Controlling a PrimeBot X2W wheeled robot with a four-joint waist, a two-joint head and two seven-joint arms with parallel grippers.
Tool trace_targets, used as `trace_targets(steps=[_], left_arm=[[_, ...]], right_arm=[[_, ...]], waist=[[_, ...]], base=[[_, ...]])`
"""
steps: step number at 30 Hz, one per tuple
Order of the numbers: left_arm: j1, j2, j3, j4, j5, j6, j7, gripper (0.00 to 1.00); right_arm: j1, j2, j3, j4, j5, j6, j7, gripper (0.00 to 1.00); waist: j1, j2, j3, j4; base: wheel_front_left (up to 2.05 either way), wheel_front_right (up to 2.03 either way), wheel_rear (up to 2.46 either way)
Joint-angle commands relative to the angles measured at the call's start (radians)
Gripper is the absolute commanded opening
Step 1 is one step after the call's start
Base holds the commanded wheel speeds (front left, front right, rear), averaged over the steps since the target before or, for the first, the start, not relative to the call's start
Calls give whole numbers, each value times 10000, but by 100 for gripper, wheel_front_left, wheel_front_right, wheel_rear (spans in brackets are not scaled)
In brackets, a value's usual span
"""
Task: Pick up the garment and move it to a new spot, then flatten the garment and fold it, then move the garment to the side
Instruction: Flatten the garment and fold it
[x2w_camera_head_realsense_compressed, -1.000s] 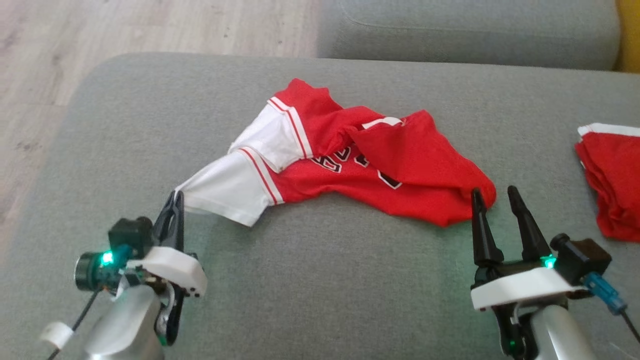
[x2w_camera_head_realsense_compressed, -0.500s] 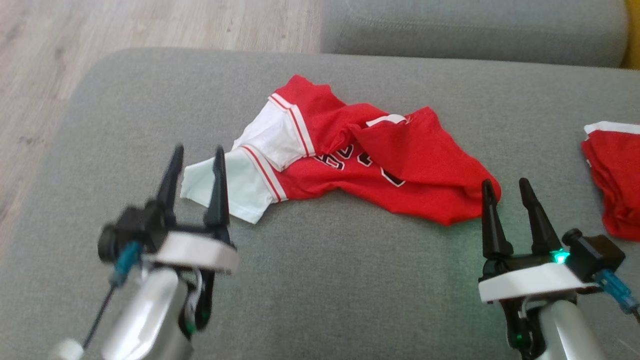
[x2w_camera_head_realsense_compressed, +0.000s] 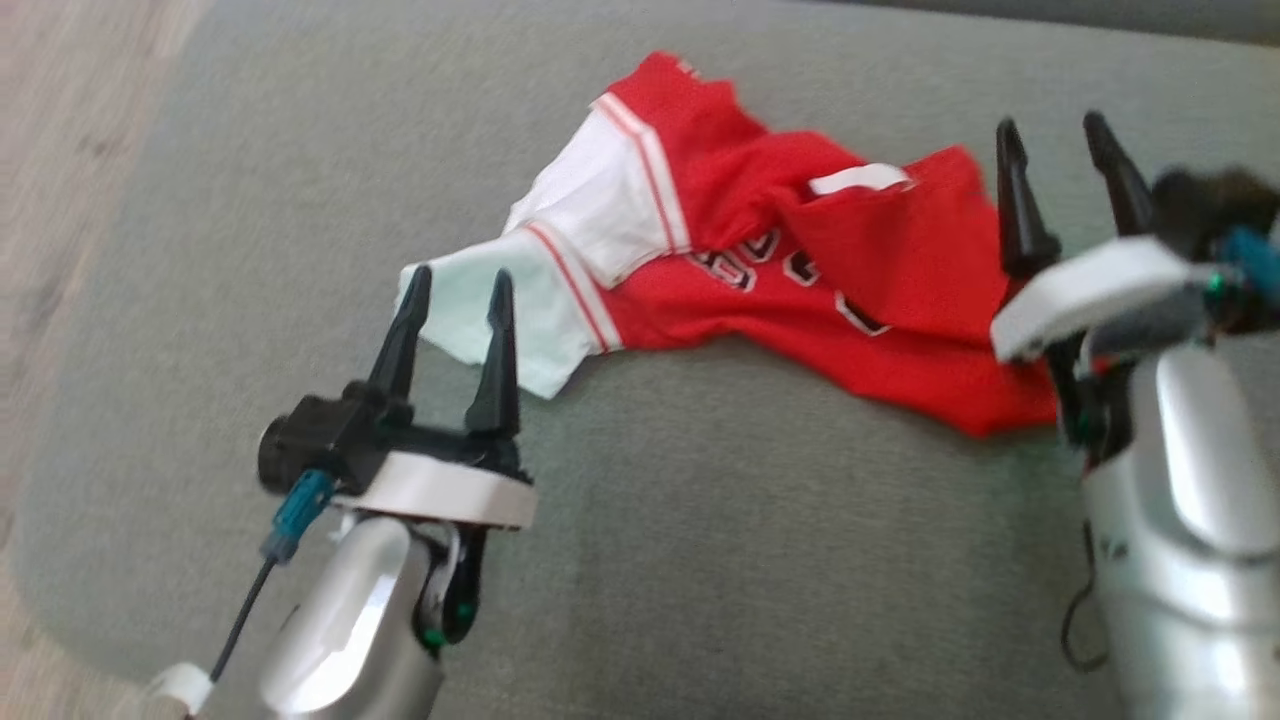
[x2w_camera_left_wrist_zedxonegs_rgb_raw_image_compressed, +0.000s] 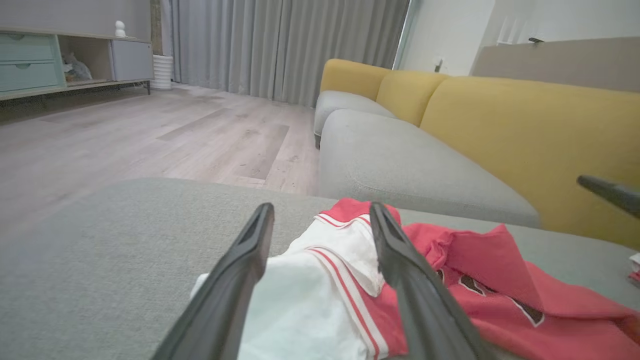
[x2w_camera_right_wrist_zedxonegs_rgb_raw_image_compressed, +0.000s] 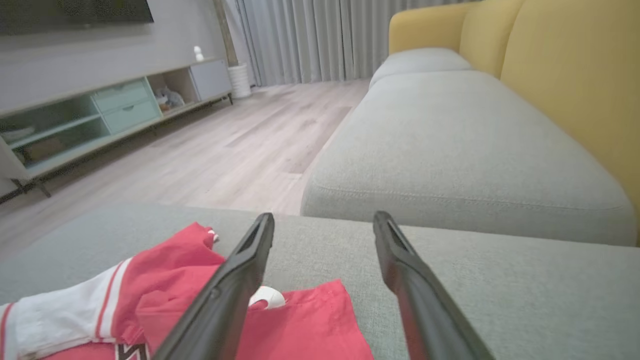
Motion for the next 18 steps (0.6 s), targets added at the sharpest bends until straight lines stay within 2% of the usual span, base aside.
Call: trace_targets(steps=[1,5,9,18], left_arm=[[-460,-69,461,-404,112,-135,-92,100],[-593,-392,589,-439,275,-401,-93,100],[-613,-577,691,-364,428,-603,-93,100],[-616,-719,806,-195,635,-835,-93,100]], right_arm=[[-788,-87,46,186,-103,-7,377,100],[-1720,-803,15,1627,-423,-7,1019,100],[-2237,-1191,-75,2962,-462,-7,1532,100],[-2815,-1677,864,4474,72,-7,1836,100]], waist=[[-3,0,542,537],[-3,0,832,914],[-3,0,966,1120],[-3,0,1080,1295]], base=[[0,0,0],[0,0,0],[0,0,0],[0,0,0]])
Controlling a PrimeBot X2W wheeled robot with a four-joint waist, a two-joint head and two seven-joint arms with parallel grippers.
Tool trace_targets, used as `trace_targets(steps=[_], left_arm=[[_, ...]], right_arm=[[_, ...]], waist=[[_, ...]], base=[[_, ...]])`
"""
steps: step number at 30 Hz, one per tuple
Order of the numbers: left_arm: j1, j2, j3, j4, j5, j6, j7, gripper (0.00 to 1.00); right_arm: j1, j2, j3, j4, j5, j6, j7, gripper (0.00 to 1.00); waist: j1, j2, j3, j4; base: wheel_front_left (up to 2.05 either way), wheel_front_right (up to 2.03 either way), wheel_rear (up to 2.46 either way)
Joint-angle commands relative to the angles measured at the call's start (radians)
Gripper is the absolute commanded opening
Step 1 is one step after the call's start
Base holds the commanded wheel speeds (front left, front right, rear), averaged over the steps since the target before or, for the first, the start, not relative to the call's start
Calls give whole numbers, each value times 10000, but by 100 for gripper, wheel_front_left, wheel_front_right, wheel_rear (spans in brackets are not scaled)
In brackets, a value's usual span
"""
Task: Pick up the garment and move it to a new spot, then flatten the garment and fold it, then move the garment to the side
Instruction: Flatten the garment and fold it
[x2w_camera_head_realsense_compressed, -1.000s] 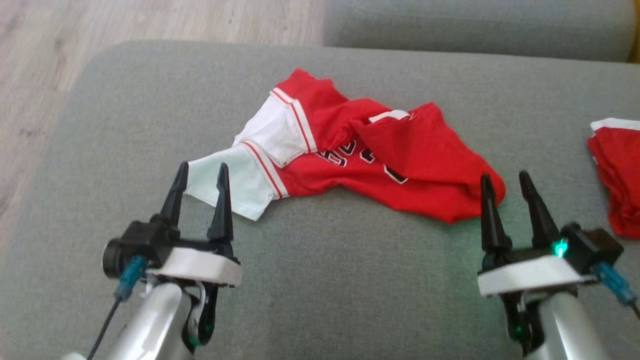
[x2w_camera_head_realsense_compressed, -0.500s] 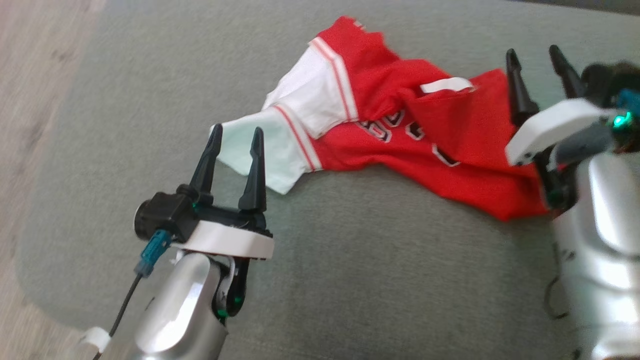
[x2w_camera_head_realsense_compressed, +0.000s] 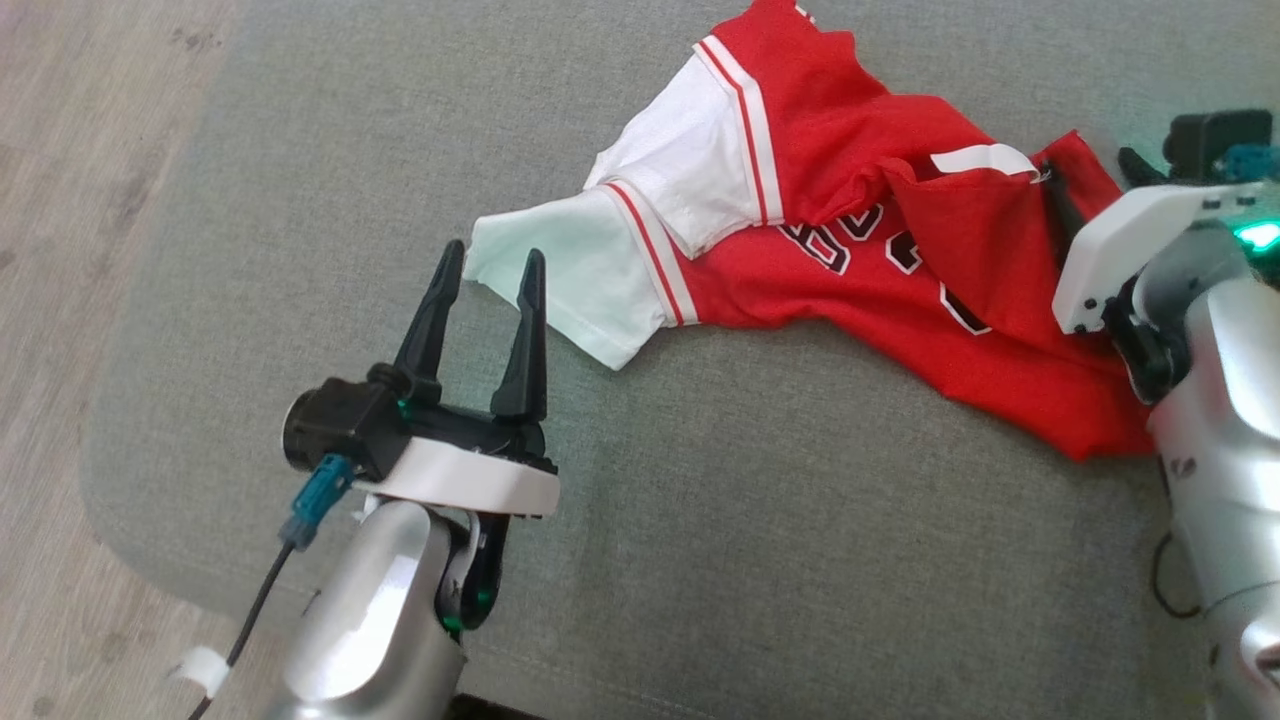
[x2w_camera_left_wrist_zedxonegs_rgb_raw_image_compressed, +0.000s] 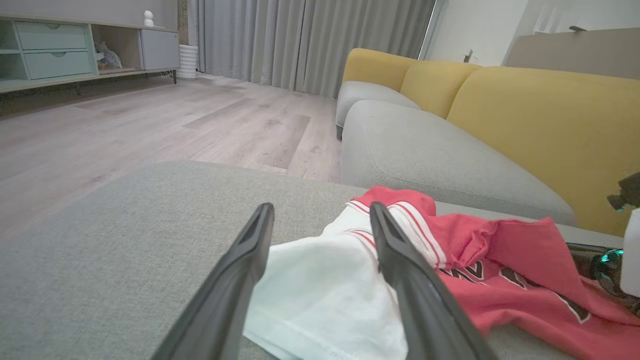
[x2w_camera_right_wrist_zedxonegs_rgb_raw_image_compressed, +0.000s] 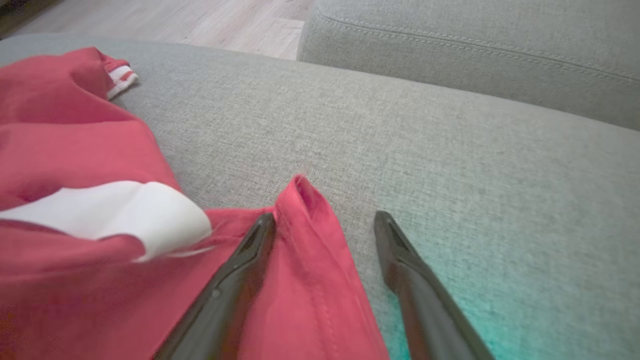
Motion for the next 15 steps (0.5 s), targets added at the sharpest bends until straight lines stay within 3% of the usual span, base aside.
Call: trace_targets(steps=[1,2,9,15], left_arm=[[-307,75,395,-218,142,-27,-93,100],[-312,70,402,-194,167,-39,-93,100],[-283,55,483,-99,238,-78,-93,100],[-341,53,382,-154,135,-39,-93,100]], right_arm=[[-262,-6,336,-139,154,-7,116,100],[-301,-62,499,-25,267,-7,167,0],[-641,-641,989,308,1130,-7,-203,0],[-1442,-1247,290,539,893,-7,-891,0]], waist=[[-1,0,0,-1],[-1,0,3,1],[-1,0,-151,-81],[-1,0,-106,-139]], base=[[0,0,0],[0,0,0],[0,0,0],[0,0,0]])
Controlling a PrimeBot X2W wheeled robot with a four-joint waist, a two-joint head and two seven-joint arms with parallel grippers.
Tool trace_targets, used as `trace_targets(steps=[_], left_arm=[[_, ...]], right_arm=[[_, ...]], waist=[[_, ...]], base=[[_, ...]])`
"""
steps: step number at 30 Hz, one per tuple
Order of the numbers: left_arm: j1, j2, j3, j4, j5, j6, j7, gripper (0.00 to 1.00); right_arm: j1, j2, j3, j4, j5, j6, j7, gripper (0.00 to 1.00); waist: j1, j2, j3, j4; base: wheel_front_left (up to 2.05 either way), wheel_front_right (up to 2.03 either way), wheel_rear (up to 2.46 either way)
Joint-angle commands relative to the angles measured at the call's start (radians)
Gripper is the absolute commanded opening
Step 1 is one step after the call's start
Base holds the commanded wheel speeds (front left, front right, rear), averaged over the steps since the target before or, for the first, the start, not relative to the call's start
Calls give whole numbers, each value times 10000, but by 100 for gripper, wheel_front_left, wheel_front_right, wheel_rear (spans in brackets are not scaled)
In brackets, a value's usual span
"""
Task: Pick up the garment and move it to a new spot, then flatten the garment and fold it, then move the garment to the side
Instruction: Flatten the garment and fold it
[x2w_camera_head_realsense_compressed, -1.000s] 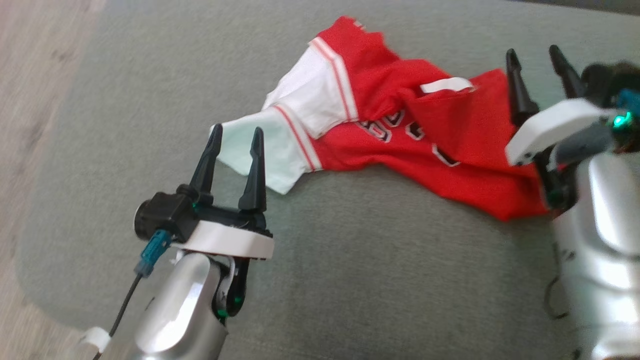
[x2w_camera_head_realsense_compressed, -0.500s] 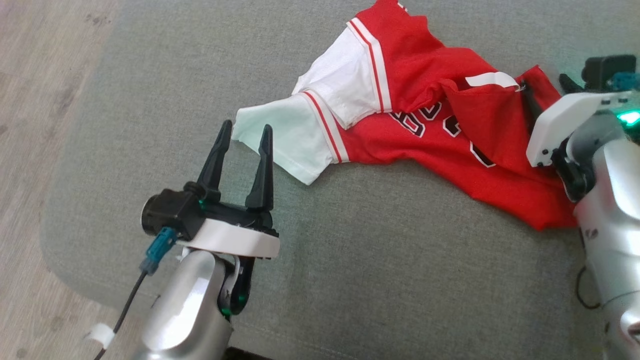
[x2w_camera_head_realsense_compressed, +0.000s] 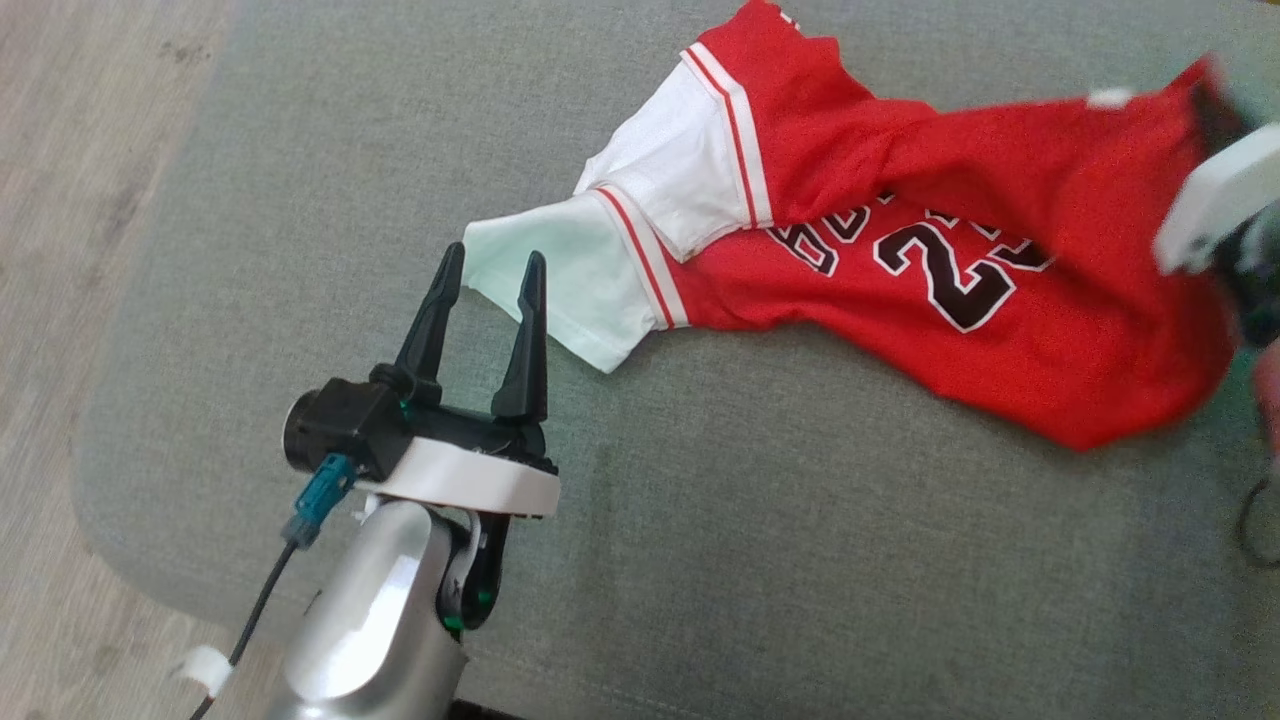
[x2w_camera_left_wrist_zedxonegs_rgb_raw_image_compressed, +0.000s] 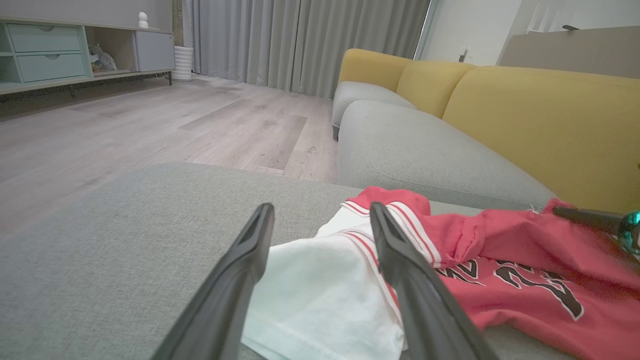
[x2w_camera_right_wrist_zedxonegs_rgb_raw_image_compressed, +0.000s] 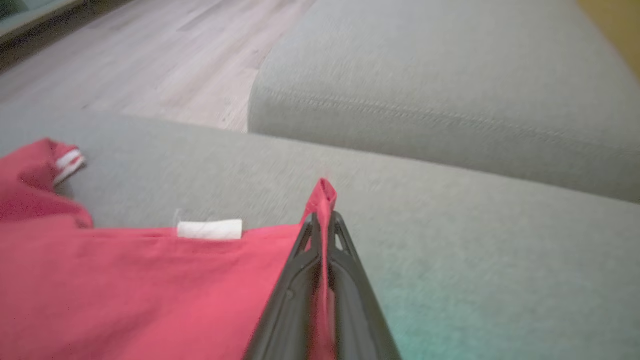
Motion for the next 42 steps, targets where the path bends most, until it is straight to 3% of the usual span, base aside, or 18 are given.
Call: trace_targets(steps=[1,11,18,19,20,25,32,37,42], left_arm=[[-355,89,298,-315,-44,13,-93,100],[-552,88,-1,-367,-277,26,-93,100],[-691,88,-230,-484,-531,92,-93,100],[-699,88,-263,-497,-563,117,-93,100],[-702,88,-291,-508,-589,142,-93,100],[-648,88,-309,-485,-633,275,-93,100],[-492,88,32,-417,-388,277,-93,100],[-231,87,324,-307,-110,206,-93,100],[139,87,581,-203,118,154,-93,100]], right_arm=[[-587,-152,-72,-242,-169,-7,-209,0],[-2627,-627,-2089,698,-2168,-7,-968,0],[-3436,-872,-2911,1103,-3879,-7,-1297,0],[-3467,-855,-2998,1104,-4122,-7,-1439,56],[-3486,-827,-3190,1101,-4310,-7,-1563,100],[-3182,-324,-4090,1069,-4948,-7,-2379,100],[-2237,780,-3945,1270,-4808,-7,-3471,100],[-1025,1672,-3513,704,-3780,-7,-3760,100],[908,2424,-3006,-1023,-2509,-7,-3782,100]], waist=[[0,0,51,12],[0,0,366,419],[0,0,663,889],[0,0,672,921],[0,0,675,941],[0,0,473,828],[0,0,-219,183],[0,0,-1001,-521],[0,0,-1708,-1182]], base=[[0,0,0],[0,0,0],[0,0,0],[0,0,0],[0,0,0],[0,0,0],[0,0,0],[0,0,0],[0,0,0]])
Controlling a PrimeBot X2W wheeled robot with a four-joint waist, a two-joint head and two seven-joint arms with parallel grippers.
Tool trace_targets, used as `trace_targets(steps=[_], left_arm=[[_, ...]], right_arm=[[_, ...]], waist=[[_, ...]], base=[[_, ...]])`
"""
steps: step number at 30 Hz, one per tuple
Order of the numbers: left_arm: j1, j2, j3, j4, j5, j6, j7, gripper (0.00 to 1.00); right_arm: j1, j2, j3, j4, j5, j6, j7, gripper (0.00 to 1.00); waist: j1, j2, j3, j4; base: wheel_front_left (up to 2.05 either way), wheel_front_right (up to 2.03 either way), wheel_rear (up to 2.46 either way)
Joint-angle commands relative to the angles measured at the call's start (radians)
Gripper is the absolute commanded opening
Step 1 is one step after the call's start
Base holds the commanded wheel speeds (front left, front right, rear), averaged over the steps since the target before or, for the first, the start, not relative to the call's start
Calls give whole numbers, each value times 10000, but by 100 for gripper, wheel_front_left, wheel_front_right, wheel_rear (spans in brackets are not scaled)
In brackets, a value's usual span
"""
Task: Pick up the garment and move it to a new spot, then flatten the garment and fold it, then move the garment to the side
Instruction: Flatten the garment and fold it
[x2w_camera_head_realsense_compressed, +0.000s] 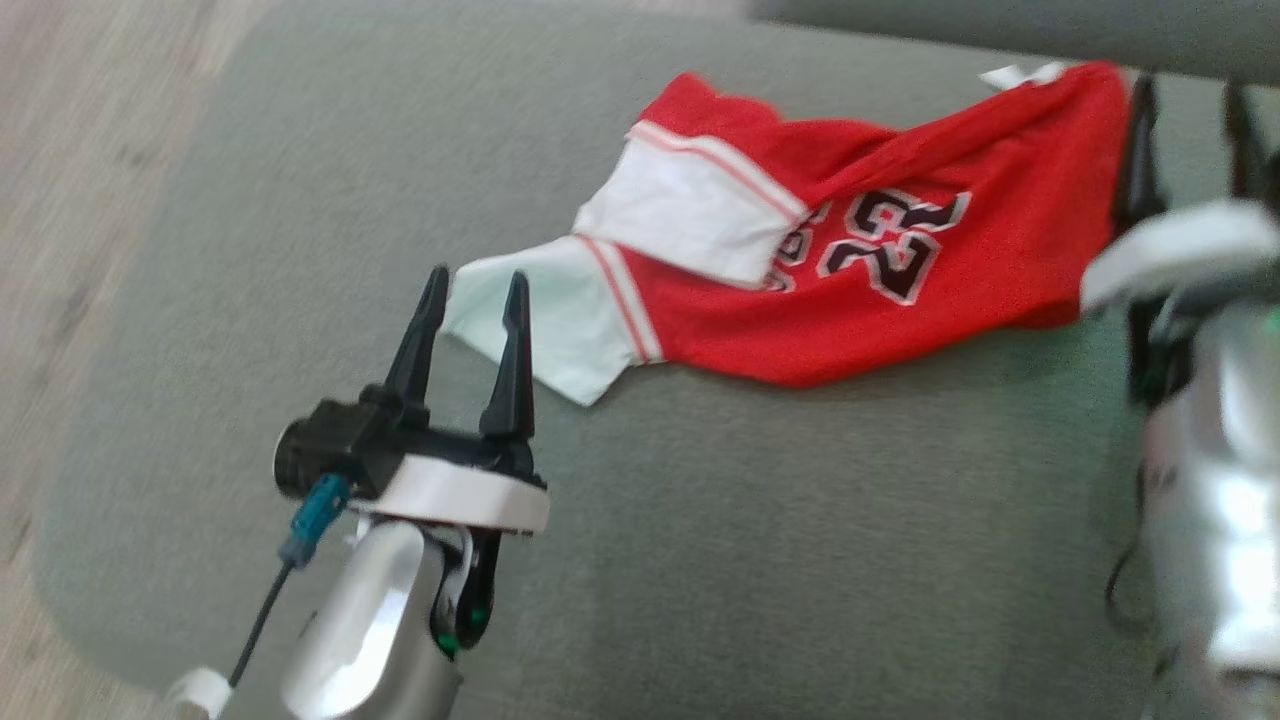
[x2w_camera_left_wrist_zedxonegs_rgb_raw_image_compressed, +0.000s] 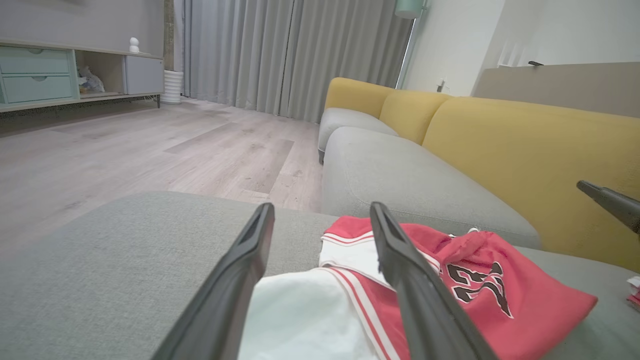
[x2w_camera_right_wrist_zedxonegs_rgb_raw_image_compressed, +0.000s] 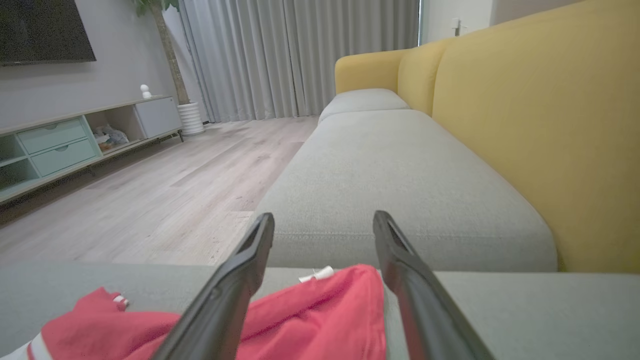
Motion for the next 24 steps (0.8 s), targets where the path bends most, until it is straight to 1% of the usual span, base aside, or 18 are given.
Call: trace_targets(steps=[1,5,9,13,18,24], left_arm=[[-24,130,406,-252,135,-31,-80,100],[321,135,639,-186,297,-59,-80,100],[686,139,808,-124,420,-121,-80,100],[901,137,857,-92,493,-199,-80,100],[916,134,807,-83,557,-270,-80,100],[710,132,706,-118,577,-322,-80,100]], right_arm=[[530,248,368,-718,288,-7,-105,100],[2321,527,781,-2002,1080,-7,-106,100],[3949,620,1047,-3127,1776,-7,47,100],[5086,629,1434,-3836,2781,-7,228,100],[5542,631,1533,-4295,3159,-7,388,100],[5232,632,1477,-4518,3401,-7,747,100]], waist=[[2,-1,-637,-647],[2,-1,-1042,-1091],[2,-1,-1283,-1424],[2,-1,-1338,-1583],[2,-1,-1235,-1605],[2,-1,-822,-1377]], base=[[0,0,0],[0,0,0],[0,0,0],[0,0,0],[0,0,0],[0,0,0]])
